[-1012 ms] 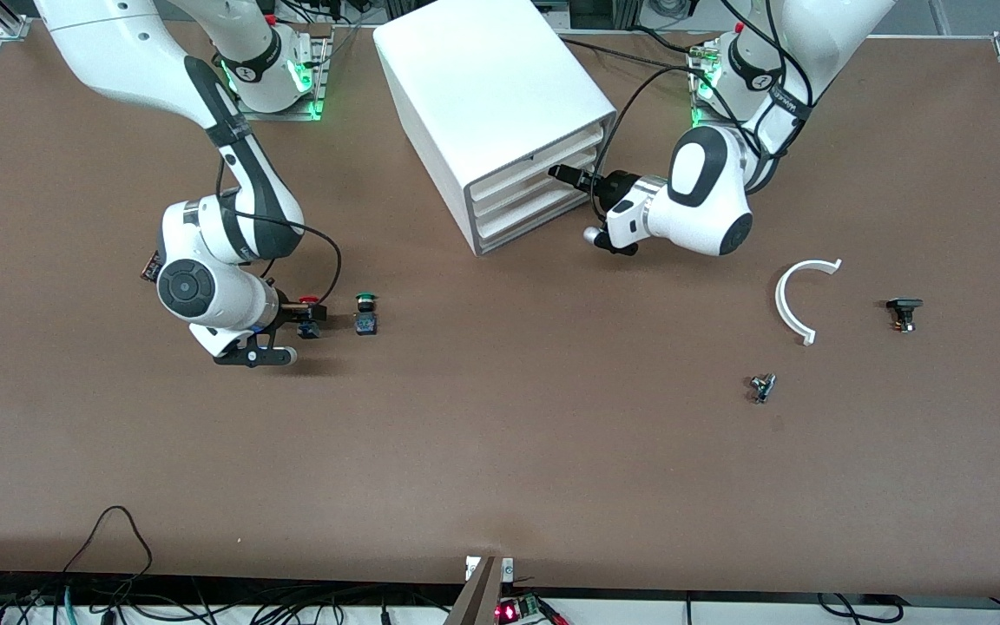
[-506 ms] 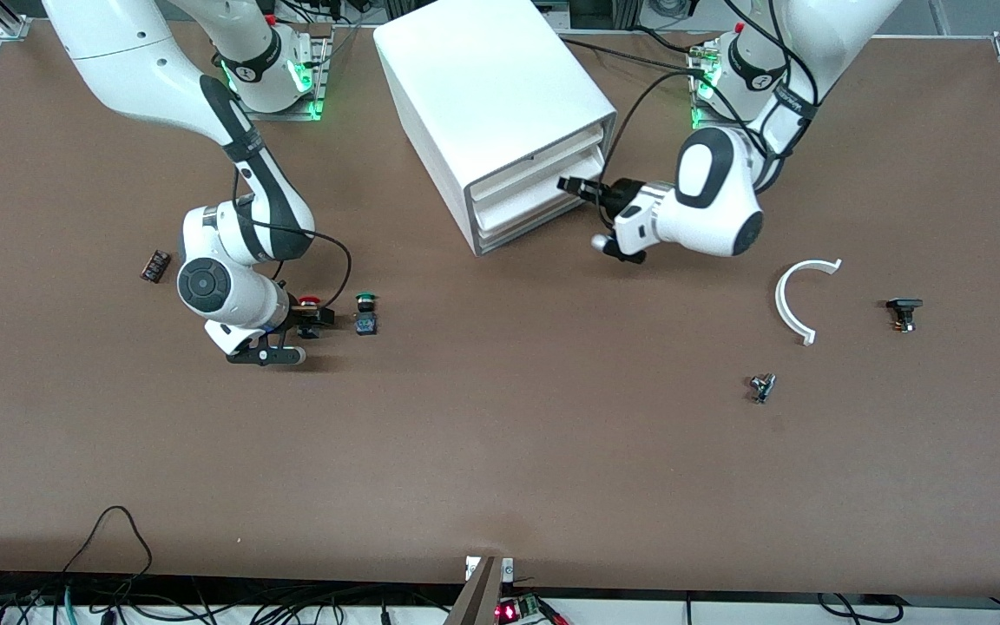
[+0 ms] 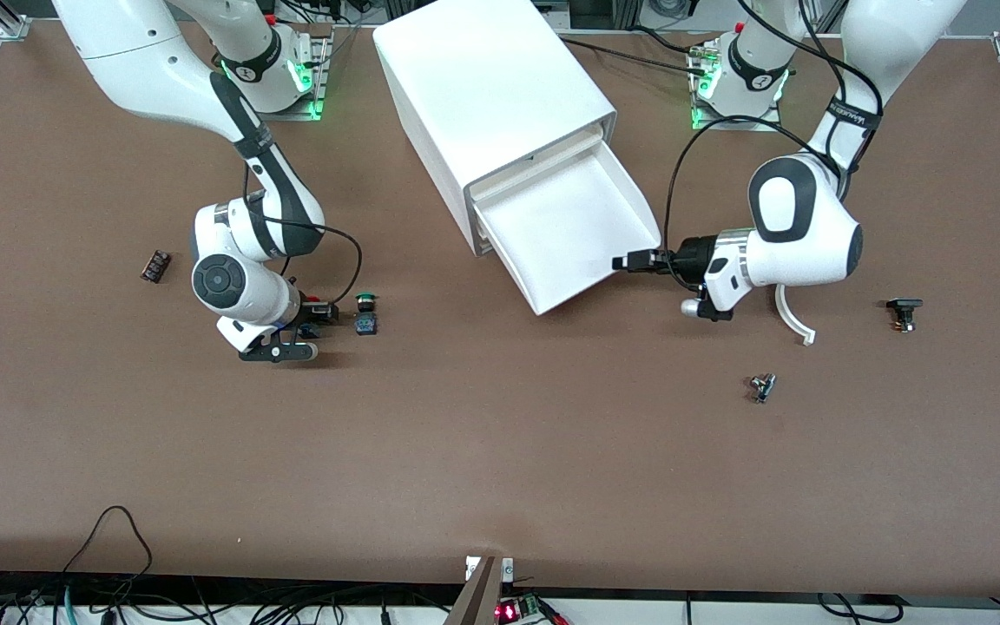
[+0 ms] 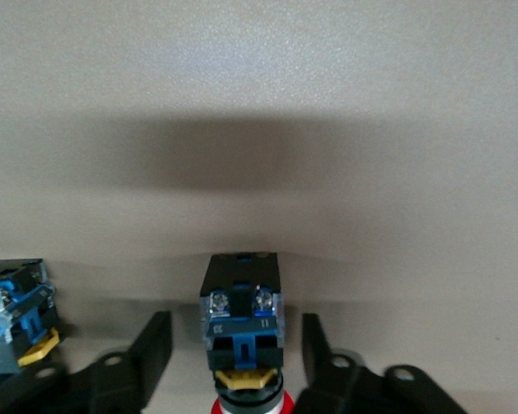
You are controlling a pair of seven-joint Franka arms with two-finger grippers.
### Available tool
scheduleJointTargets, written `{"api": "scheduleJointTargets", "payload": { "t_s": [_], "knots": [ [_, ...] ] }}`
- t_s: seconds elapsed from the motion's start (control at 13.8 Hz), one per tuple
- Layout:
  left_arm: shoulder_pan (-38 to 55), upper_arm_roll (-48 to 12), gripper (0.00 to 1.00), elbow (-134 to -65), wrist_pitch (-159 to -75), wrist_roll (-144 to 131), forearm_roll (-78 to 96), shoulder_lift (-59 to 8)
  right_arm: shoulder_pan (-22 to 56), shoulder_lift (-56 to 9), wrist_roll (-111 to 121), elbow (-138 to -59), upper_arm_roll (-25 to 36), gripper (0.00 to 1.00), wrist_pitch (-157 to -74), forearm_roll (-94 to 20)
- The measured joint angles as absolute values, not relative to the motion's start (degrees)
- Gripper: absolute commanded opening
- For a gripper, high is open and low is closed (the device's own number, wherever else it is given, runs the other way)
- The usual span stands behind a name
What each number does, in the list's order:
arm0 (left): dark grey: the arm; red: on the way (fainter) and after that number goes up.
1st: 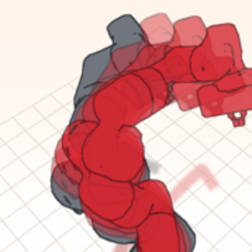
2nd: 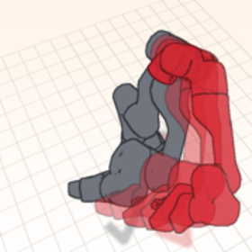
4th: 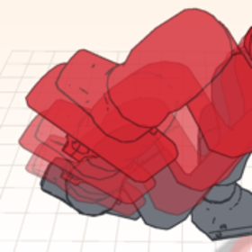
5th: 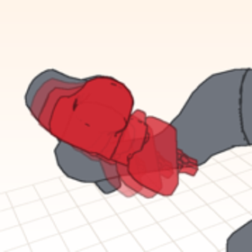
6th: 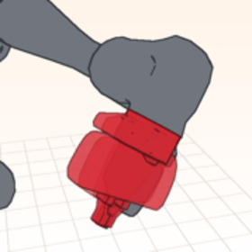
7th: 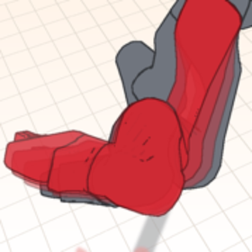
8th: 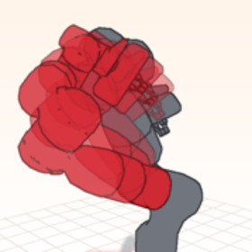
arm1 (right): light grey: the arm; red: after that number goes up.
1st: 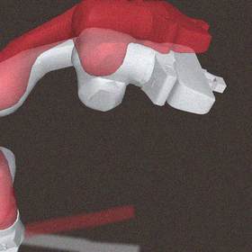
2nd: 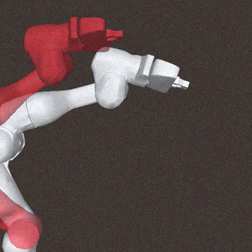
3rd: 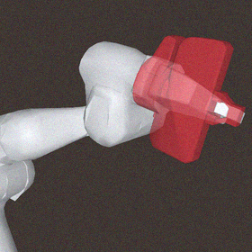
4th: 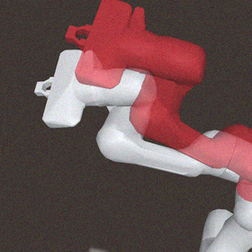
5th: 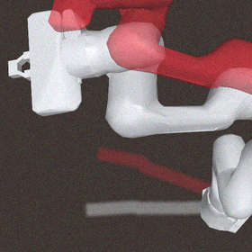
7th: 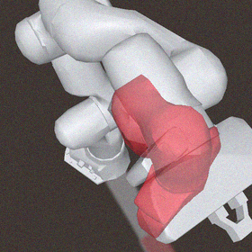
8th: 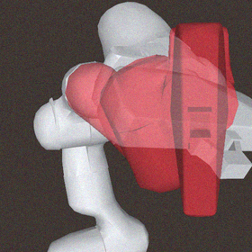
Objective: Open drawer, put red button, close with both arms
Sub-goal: 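Pull the top drawer open with the left gripper while the right gripper lifts the button, then withdraw the left gripper from the drawer while the right gripper holds the button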
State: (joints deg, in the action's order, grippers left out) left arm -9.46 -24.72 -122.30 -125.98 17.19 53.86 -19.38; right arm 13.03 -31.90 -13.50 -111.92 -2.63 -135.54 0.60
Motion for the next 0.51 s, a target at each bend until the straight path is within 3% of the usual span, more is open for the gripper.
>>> {"api": "scheduleJointTargets", "payload": {
  "t_s": [0.14, 0.36, 0.51],
  "knots": [
    [-11.23, -24.59, 1.0, -120.79, -127.19, 16.85, 52.2, -18.44, 13.02, -31.9, -13.5, -111.98, -2.63, 0.33, -135.74, 1.7],
    [-19.41, -23.34, 1.0, -118.09, -126.99, 16.29, 47.95, -13.55, 13.04, -31.87, -13.47, -111.68, -2.69, 0.28, -136.11, 2.16],
    [-22.06, -21.23, 1.0, -116.09, -122.42, 16.3, 42.4, -9.54, 13.06, -31.77, -13.46, -111.41, -3.17, 0.28, -136.2, 2.19]
  ]
}}
